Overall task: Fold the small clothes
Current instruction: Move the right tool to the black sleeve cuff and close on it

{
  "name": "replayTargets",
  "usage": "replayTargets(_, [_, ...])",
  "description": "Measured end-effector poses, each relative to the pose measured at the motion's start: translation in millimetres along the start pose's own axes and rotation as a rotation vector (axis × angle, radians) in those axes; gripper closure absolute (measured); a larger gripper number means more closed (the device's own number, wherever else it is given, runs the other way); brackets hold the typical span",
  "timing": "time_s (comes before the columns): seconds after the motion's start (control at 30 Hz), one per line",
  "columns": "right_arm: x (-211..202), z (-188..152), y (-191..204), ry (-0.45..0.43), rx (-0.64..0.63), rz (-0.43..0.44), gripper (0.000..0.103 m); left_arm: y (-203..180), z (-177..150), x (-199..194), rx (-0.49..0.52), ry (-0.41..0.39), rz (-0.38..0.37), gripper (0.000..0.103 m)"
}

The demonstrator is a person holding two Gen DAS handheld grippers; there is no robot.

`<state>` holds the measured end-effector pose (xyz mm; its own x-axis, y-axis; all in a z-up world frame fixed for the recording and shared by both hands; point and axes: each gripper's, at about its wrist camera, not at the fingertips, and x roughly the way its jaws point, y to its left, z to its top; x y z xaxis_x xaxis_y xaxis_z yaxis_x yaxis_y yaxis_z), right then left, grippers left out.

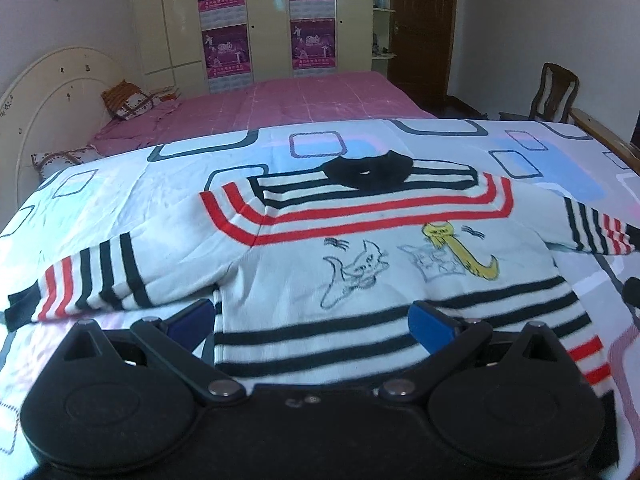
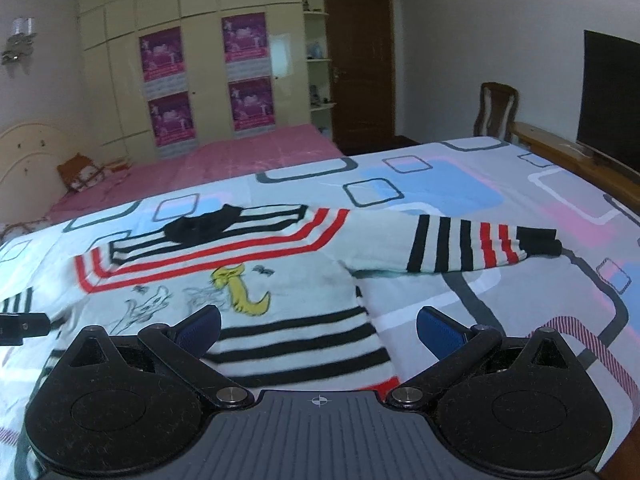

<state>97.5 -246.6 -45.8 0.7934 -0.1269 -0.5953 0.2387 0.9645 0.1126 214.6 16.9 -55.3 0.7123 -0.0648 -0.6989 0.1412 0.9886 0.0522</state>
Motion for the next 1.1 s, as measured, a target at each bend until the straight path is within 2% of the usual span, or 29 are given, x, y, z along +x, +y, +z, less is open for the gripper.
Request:
replayTargets(0.23, [40.1,12.9,-31.6,0.021,0.022,-0.024,0.000,-13.1,10.1,36.4,-0.015,0.014,0.007,0.000])
replayTargets(0.67, [137.6,34.5,-177.0,0.103,0.119,-0.144,0.001,-68.1,20.5,99.6,-0.021,0.079,0.072,0.003])
replayTargets(0.73, [149.2,35.7,-196.0,0.112,0.129,-0.166,0.011,-75.3,22.5,106.4,-0.020,0.087,0.082,0.003])
replayTargets(0.77, [156.1,36.6,-205.9,0.127,0.139,-0.171,0.023,-78.9,23.5,109.5,-0.019,0.089,0.083,0.003])
replayTargets(0.93, [185.8,38.9,-250.0,0.159,0.232,-0.206,0.023,-91.8,29.8,123.1,-0.026,0.106,0.104,0.004])
replayTargets(1.03, [200.0,39.6,-274.1,0.178,0.303,-0.233,0.024,-96.8,33.8,129.6,-0.018,0.110,0.109,0.008])
replayTargets(1.1, [207.5,40.3,-290.2,0.176,0.350,-0.241,0.039,-99.1,36.2,133.9,-0.013,0.122,0.111,0.010])
